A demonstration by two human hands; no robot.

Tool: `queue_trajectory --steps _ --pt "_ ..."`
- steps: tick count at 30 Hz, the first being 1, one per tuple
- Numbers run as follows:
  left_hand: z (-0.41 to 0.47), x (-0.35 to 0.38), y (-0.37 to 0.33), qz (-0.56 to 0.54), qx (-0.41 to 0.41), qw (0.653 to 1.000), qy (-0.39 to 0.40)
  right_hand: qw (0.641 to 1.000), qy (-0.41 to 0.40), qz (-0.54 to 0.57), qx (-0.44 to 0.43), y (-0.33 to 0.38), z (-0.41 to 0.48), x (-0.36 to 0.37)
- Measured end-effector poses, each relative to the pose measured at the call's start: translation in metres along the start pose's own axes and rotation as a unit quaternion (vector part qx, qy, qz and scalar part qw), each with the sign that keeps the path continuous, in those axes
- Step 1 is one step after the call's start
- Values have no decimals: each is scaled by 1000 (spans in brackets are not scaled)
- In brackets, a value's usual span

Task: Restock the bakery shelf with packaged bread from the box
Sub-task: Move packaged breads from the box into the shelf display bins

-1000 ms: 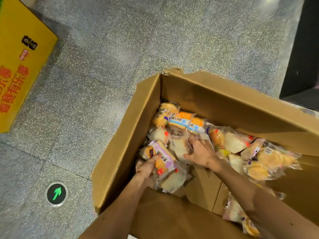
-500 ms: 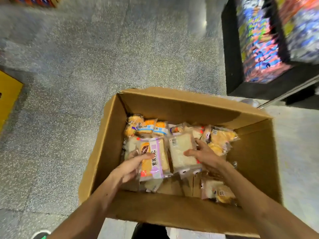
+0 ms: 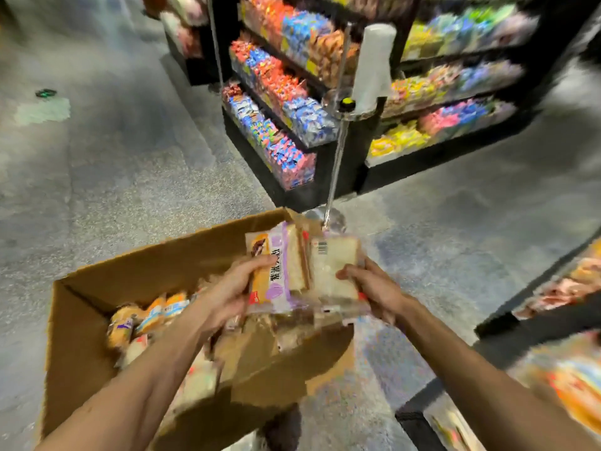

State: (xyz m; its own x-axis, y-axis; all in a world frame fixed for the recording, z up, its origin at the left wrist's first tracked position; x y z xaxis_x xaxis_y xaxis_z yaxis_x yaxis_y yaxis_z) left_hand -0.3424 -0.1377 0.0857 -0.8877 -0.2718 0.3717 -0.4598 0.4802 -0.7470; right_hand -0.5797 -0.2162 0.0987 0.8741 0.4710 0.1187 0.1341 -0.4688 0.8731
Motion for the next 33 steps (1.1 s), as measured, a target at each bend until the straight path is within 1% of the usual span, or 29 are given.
queue_trajectory --steps 2,5,9,11,14,17,21,25,28,30,33 --pt "-8 57 2 23 -8 999 29 998 -50 9 -42 9 -51 -42" --pt "-22 140 14 26 -9 996 86 986 -131 55 -87 9 -126 -99" --pt "-38 257 44 74 -16 983 169 957 -242 72 -143 2 -228 -167" --pt "-50 317 61 105 -14 970 220 938 -291 79 -172 -3 -276 -197" --pt "-67 394 85 179 7 946 271 913 -337 117 -199 -9 -341 -234" --pt "-75 458 106 216 14 926 308 888 -371 159 -221 -17 -394 -262" --pt "-86 523 140 265 11 904 336 847 -430 193 -245 -43 -432 -302" --pt "-89 575 171 292 7 885 363 815 -465 242 -248 -62 -444 -334" --pt "-71 609 190 315 27 872 373 795 -487 273 -238 -74 -447 -362" --pt "-58 630 201 328 34 861 386 798 -484 285 -220 -80 -446 -382" --pt "-37 660 214 359 35 843 400 821 -434 306 -210 -82 -438 -411"
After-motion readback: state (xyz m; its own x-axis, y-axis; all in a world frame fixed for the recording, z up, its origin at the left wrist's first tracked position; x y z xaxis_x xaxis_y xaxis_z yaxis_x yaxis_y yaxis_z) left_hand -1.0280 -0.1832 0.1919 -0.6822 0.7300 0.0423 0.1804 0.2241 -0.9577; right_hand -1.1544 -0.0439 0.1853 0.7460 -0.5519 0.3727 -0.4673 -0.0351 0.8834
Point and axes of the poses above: each hand's wrist, its own z-axis towards the middle knuckle, its own x-axis out of the palm, y = z × x, the point moved 1 cm from there along z, towards the middle knuckle
